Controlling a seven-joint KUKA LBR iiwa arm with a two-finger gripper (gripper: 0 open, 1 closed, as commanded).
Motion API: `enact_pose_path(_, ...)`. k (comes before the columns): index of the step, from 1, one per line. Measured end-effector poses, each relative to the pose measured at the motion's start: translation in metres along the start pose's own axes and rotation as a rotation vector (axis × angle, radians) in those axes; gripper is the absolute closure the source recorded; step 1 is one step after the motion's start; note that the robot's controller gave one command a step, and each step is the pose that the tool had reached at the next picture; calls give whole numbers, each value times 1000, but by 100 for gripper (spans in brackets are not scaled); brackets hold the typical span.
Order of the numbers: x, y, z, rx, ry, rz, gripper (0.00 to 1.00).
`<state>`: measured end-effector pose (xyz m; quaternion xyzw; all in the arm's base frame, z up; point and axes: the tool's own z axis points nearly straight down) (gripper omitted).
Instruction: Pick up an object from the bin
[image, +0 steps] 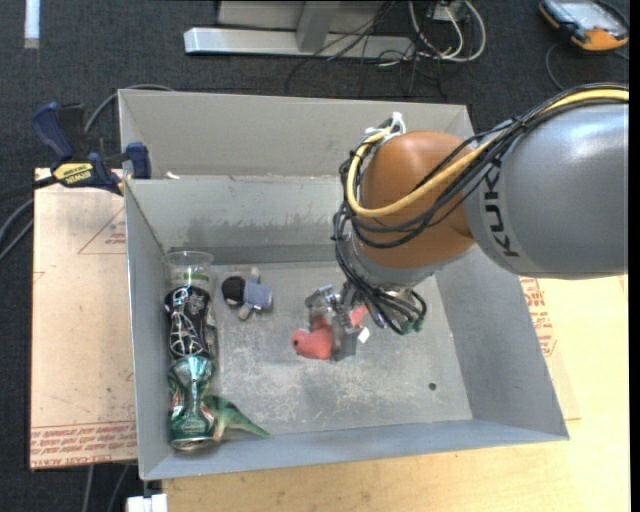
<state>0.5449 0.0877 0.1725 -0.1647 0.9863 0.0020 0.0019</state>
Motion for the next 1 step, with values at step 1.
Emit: enact_pose_path(1,-3,-2,-90,1,-6,-2,100)
